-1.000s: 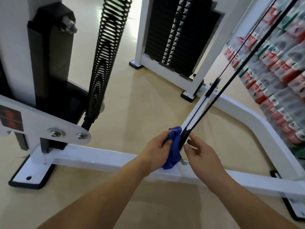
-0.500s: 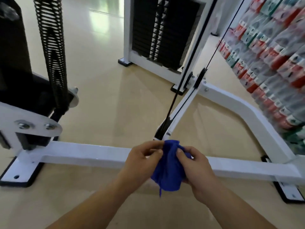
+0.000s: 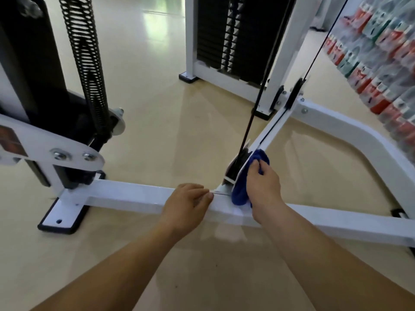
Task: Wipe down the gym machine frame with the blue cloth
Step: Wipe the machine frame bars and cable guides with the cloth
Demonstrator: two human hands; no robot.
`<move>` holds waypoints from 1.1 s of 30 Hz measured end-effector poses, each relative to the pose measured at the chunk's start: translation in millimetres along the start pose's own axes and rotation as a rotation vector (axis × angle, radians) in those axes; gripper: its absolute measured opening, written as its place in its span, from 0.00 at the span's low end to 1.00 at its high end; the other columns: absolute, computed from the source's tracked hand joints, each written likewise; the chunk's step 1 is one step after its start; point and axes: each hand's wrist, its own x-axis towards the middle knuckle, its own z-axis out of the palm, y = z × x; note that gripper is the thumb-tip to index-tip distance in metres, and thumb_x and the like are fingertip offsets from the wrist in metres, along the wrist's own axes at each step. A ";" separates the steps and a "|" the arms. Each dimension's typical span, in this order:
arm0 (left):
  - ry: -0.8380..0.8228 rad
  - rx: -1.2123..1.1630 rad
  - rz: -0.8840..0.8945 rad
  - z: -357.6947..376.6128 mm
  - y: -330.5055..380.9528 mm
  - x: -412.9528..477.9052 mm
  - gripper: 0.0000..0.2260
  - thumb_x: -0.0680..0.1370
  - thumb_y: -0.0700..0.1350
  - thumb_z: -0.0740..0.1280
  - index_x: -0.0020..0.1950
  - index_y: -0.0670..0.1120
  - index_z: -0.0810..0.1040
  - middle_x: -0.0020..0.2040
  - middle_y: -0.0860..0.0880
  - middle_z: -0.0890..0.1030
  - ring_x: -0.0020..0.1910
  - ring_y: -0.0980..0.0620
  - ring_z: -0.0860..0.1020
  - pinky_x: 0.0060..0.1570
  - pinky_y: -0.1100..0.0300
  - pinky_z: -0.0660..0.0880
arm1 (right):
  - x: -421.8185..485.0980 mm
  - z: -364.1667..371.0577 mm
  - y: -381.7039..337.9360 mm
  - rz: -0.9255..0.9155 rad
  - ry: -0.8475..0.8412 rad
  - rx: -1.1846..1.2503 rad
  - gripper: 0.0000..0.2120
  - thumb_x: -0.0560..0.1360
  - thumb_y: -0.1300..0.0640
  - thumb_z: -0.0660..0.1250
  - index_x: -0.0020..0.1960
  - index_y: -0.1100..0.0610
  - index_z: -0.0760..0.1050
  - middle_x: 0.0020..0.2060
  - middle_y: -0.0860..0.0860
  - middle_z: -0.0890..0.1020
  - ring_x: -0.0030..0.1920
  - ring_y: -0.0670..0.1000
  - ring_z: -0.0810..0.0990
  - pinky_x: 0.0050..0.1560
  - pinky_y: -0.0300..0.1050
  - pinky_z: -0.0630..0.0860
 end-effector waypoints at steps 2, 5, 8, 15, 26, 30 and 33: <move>0.024 -0.026 0.035 3.9 -9.8 -1.2 0.16 0.81 0.57 0.65 0.60 0.51 0.85 0.61 0.58 0.82 0.66 0.56 0.73 0.66 0.61 0.69 | -2.3 4.2 6.5 -0.027 0.024 0.014 0.12 0.86 0.49 0.55 0.51 0.49 0.76 0.45 0.46 0.78 0.47 0.49 0.76 0.52 0.46 0.73; 0.041 0.069 0.157 17.7 -20.4 -8.6 0.20 0.80 0.59 0.62 0.64 0.49 0.83 0.65 0.57 0.80 0.70 0.53 0.72 0.68 0.55 0.72 | -19.2 11.9 19.8 -0.063 0.034 0.011 0.13 0.86 0.50 0.55 0.45 0.48 0.73 0.40 0.44 0.77 0.44 0.49 0.75 0.48 0.43 0.69; 0.099 0.168 0.235 29.9 -28.6 -14.3 0.19 0.83 0.56 0.60 0.67 0.48 0.80 0.68 0.54 0.79 0.73 0.50 0.71 0.69 0.54 0.72 | -21.7 11.1 12.8 -0.056 0.034 0.028 0.14 0.86 0.50 0.56 0.43 0.43 0.74 0.44 0.39 0.78 0.46 0.42 0.77 0.53 0.42 0.70; 0.157 0.395 0.215 29.6 -22.3 -19.2 0.17 0.83 0.56 0.60 0.68 0.55 0.79 0.70 0.57 0.78 0.72 0.55 0.73 0.74 0.35 0.60 | -5.8 10.7 9.8 -0.074 0.052 0.025 0.18 0.85 0.44 0.55 0.63 0.52 0.77 0.50 0.46 0.81 0.50 0.48 0.77 0.55 0.45 0.73; 0.119 0.309 0.136 27.9 -22.0 -20.7 0.19 0.83 0.60 0.55 0.70 0.58 0.77 0.72 0.61 0.75 0.74 0.61 0.68 0.78 0.40 0.53 | 7.4 1.4 6.6 0.077 -0.109 0.151 0.18 0.84 0.41 0.58 0.73 0.40 0.72 0.58 0.41 0.79 0.58 0.45 0.78 0.66 0.48 0.73; 0.116 0.291 0.119 24.9 -17.9 -21.3 0.21 0.83 0.61 0.53 0.71 0.59 0.76 0.73 0.61 0.74 0.75 0.62 0.66 0.79 0.42 0.51 | -21.2 7.8 20.9 0.035 -0.112 0.135 0.18 0.84 0.41 0.57 0.74 0.34 0.67 0.58 0.38 0.77 0.58 0.42 0.76 0.63 0.43 0.68; 0.131 0.289 0.118 25.5 -16.5 -21.8 0.21 0.82 0.60 0.53 0.70 0.59 0.77 0.72 0.61 0.74 0.74 0.62 0.67 0.79 0.42 0.52 | -42.3 10.9 27.5 0.001 -0.146 0.089 0.17 0.84 0.41 0.56 0.72 0.30 0.65 0.54 0.34 0.75 0.56 0.41 0.74 0.61 0.42 0.67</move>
